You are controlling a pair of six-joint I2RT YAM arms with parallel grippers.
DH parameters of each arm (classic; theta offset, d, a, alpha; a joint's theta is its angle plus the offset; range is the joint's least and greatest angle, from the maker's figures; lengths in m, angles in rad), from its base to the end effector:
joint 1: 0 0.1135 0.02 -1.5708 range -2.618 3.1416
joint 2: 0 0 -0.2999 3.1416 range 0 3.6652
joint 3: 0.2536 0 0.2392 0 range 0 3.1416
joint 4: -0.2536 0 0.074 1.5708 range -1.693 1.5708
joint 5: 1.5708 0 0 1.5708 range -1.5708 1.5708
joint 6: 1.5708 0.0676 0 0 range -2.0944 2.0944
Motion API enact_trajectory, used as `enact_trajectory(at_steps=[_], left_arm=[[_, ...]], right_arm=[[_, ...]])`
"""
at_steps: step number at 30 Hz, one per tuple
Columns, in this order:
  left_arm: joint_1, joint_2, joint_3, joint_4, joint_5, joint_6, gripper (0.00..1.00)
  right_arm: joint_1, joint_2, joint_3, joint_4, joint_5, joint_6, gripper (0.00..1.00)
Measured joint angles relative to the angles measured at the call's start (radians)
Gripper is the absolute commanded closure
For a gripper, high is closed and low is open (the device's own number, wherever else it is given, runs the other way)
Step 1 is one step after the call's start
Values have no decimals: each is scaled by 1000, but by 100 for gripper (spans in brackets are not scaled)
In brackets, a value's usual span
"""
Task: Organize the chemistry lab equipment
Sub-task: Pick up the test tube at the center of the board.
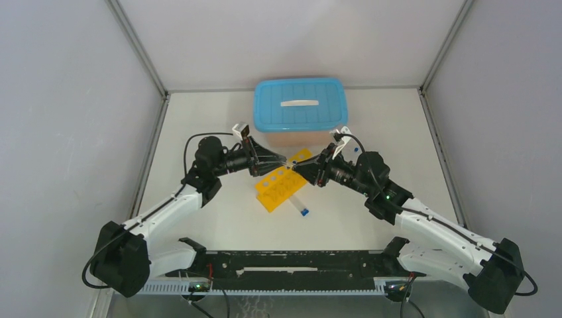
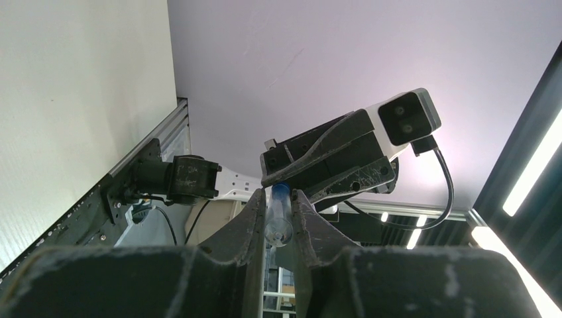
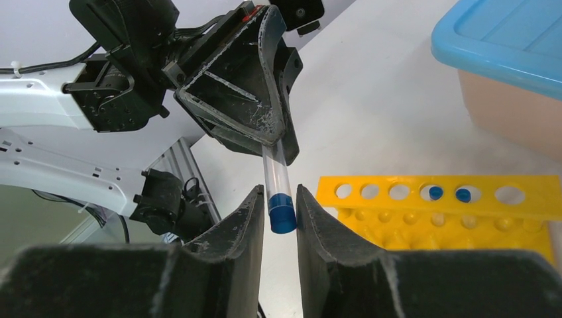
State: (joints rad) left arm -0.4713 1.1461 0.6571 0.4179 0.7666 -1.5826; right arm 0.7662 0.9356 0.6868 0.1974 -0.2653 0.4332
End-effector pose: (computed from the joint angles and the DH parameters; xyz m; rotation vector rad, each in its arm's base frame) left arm 0.2027 -0.1559 0.3223 -0.4199 2.1107 -2.0259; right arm 0.1465 0.1655 0.3489 -0.5032 1.6706 1.1186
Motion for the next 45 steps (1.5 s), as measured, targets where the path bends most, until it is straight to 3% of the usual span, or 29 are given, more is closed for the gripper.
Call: enact_trajectory(at_steps=[17, 27, 32, 38, 45], left_arm=[[-5, 1, 0, 9, -3, -8, 78], [-14, 1, 0, 14, -8, -14, 39], [-14, 1, 0, 5, -24, -10, 33], [-14, 0, 18, -127, -68, 73, 33], [-10, -29, 111, -367, -169, 264, 33]], right_arm=[[-6, 3, 0, 6, -15, 4, 83], [-19, -10, 0, 6, -21, 4, 85], [-24, -24, 0, -16, -21, 3, 85], [-26, -48, 9, -112, 23, -6, 85], [-46, -50, 163, -381, 188, -34, 85]])
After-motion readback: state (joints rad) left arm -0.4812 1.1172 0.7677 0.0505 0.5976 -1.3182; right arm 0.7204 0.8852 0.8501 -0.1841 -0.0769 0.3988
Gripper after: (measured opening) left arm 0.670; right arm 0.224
